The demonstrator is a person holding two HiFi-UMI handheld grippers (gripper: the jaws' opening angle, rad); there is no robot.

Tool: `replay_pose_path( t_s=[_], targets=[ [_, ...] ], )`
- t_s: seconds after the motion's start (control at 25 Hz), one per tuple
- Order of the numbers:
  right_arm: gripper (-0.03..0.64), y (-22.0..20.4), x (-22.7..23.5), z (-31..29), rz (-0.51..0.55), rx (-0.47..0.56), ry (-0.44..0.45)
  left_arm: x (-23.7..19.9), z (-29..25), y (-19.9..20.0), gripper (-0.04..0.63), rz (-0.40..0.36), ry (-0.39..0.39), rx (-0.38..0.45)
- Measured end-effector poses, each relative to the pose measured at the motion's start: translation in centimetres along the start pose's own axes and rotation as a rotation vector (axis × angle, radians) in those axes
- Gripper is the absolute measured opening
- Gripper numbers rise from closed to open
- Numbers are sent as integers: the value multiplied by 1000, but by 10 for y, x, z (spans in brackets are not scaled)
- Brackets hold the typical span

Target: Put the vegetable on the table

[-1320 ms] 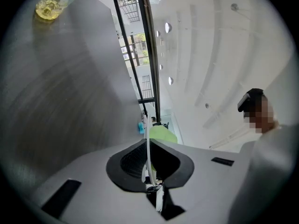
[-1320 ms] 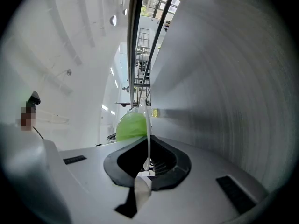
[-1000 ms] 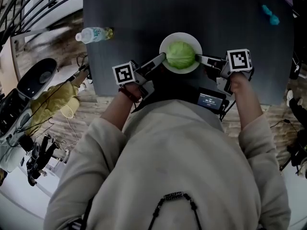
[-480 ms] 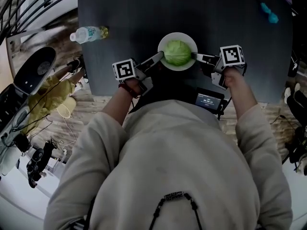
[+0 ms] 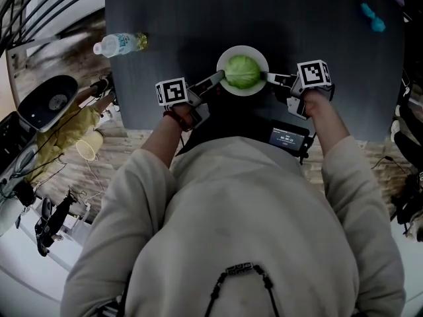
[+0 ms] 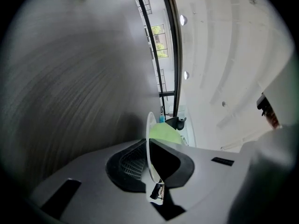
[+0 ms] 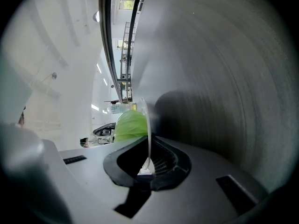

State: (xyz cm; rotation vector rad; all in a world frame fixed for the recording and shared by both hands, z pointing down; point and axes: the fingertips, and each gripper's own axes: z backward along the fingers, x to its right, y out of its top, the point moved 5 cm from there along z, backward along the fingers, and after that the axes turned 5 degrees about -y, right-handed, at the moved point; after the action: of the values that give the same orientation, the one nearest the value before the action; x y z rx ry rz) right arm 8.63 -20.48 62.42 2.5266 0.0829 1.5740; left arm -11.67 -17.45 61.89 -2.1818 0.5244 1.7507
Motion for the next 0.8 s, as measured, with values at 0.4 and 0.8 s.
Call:
replay_pose_path(
  t_s=[0.4, 0.8],
  targets=[
    [28, -5, 4, -6, -62, 3, 12, -6, -1, -3, 23, 34, 55, -29],
    [29, -5, 6, -7, -89, -20, -50, -5, -6, -4, 53, 84, 185, -109]
  ],
)
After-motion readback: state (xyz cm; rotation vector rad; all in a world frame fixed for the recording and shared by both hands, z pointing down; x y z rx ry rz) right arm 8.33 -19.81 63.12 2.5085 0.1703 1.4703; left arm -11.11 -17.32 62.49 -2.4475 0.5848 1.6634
